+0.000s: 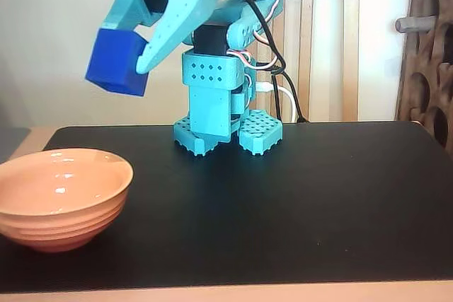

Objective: Place the blue cube in the orange bowl.

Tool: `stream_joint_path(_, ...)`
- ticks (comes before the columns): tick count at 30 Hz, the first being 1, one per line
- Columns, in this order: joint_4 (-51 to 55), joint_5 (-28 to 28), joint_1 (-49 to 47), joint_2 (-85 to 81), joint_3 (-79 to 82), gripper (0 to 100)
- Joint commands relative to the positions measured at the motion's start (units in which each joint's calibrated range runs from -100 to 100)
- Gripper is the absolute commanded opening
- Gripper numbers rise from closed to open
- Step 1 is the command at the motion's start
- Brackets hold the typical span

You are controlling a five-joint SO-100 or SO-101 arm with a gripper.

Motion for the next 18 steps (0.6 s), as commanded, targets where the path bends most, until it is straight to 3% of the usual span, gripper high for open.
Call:
stream_joint_path(1,-2.3,0.4,1.6,4.8,-0.2,14)
stream_joint_path(18,-11.9,0.5,11.3,19.3,-3.0,14)
